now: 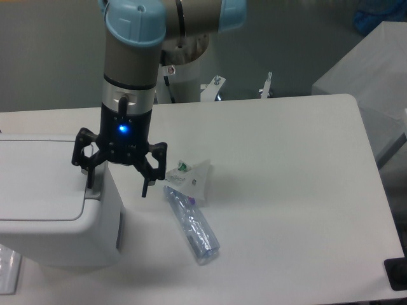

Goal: Open the trash can
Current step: 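Lower the gripper finger against the lid edge and hold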

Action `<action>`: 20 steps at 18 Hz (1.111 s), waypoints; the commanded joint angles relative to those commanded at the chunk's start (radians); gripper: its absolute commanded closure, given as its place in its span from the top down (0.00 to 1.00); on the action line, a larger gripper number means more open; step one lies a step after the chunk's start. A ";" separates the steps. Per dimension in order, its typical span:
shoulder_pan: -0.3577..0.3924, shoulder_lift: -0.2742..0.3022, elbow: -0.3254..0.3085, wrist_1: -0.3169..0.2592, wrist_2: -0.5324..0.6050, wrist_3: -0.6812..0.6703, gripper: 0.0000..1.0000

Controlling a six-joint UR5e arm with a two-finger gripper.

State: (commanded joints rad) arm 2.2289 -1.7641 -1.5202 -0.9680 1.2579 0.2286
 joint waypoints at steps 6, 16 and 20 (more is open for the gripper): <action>0.000 -0.003 -0.005 0.008 0.002 0.002 1.00; 0.000 -0.005 -0.006 0.012 0.002 0.002 1.00; 0.000 -0.005 -0.006 0.012 0.002 0.002 1.00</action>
State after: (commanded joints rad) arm 2.2289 -1.7687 -1.5263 -0.9557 1.2594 0.2301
